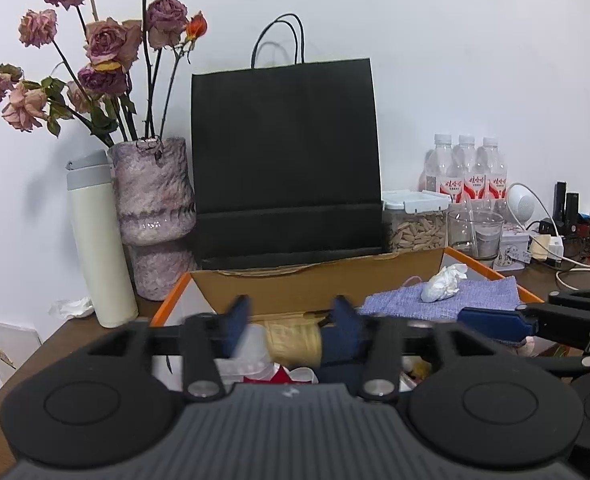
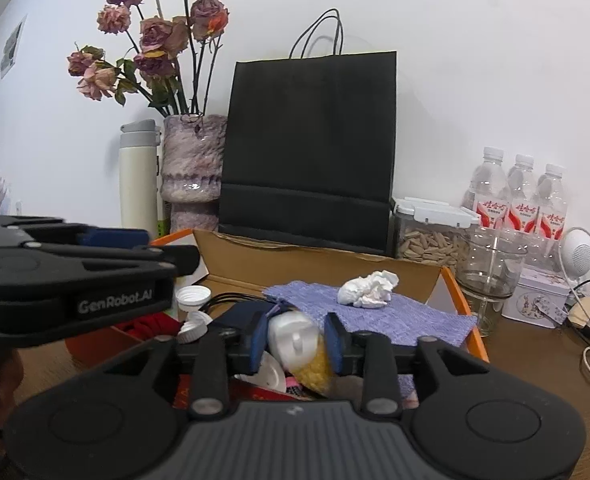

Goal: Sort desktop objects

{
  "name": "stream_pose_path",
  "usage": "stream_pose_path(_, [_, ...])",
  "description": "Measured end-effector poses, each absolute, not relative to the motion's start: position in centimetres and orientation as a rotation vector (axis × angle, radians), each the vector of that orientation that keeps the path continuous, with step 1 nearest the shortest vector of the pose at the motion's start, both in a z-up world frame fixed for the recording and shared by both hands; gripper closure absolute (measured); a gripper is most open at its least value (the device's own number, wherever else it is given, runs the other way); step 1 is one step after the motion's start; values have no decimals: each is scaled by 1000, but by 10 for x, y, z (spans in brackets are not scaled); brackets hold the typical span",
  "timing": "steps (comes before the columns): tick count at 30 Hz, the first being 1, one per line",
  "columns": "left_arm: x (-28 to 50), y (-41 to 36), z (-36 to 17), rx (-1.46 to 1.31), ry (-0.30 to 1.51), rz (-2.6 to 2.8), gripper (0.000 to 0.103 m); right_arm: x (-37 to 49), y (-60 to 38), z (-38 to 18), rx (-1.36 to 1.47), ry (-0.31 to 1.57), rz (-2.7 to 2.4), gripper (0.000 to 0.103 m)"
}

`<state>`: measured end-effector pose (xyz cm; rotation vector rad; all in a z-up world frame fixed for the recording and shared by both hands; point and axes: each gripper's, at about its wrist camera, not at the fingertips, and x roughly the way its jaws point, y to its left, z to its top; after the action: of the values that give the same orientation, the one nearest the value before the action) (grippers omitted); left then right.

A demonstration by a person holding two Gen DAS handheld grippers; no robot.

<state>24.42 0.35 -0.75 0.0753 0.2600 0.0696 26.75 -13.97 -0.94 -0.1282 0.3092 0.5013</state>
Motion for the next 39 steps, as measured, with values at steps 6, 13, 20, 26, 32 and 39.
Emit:
stream_pose_path(6, [234,9,-4,29,185,126,0,260,-144,-8,-113,257,482,7])
stream_pose_path(13, [235,12,-7,4,195,177,0,260,-150,-5,-83,232,443,1])
stream_pose_path(20, [221,13,-6,-7,188,198,0,255,-151,-7,-75,241,436,1])
stream_pose_path(26, [198,14,-8,11,197,221,0,237,-157,-6,-79,230,424,1])
stream_pose_path(32, [176,17,-12,5,234,221,0,211,-169,-7,-81,246,410,1])
stream_pose_path(39, [150,12,-19,31,309,200,0,181,-178,-8,-87,271,397,1])
